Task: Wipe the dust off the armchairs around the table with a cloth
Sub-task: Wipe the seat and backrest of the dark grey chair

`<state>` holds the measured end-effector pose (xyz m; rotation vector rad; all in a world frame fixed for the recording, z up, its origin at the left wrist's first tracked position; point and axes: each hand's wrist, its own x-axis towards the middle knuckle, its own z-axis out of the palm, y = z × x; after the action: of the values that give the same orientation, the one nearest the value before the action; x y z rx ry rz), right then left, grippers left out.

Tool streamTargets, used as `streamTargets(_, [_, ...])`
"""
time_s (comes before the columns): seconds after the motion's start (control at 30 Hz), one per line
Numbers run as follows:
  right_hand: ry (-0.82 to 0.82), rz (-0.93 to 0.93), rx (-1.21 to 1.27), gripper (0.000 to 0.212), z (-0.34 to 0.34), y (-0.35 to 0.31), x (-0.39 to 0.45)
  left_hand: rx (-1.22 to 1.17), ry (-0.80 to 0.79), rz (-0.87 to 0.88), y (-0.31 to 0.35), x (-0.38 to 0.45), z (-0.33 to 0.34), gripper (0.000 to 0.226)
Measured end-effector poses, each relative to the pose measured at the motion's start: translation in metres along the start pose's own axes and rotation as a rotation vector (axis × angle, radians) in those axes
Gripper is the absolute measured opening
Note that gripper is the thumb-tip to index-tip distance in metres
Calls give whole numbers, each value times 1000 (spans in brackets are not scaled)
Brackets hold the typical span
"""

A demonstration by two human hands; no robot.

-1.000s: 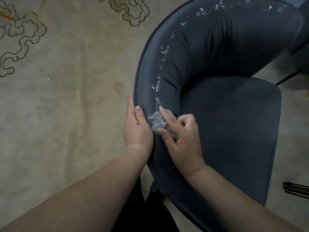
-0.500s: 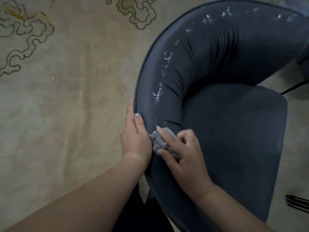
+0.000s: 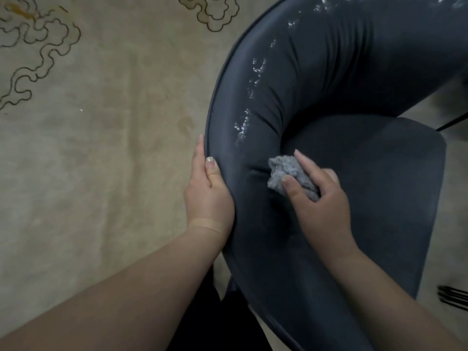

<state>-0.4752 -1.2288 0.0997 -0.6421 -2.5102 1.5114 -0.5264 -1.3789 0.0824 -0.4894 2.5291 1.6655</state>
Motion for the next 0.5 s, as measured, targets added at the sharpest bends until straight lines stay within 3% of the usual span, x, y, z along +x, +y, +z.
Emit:
streamTargets(0.17, [-44,-4,49,45,15,3,-40,-18,9,16,-2,0,1,42])
streamTargets(0.37, [38,6,103,34,44,-12,6,-25,2,22,-3,2,2,42])
streamTargets(0.5, [25,-68,32,28,34,-1,-28,-16,6,30,-4,1,3,42])
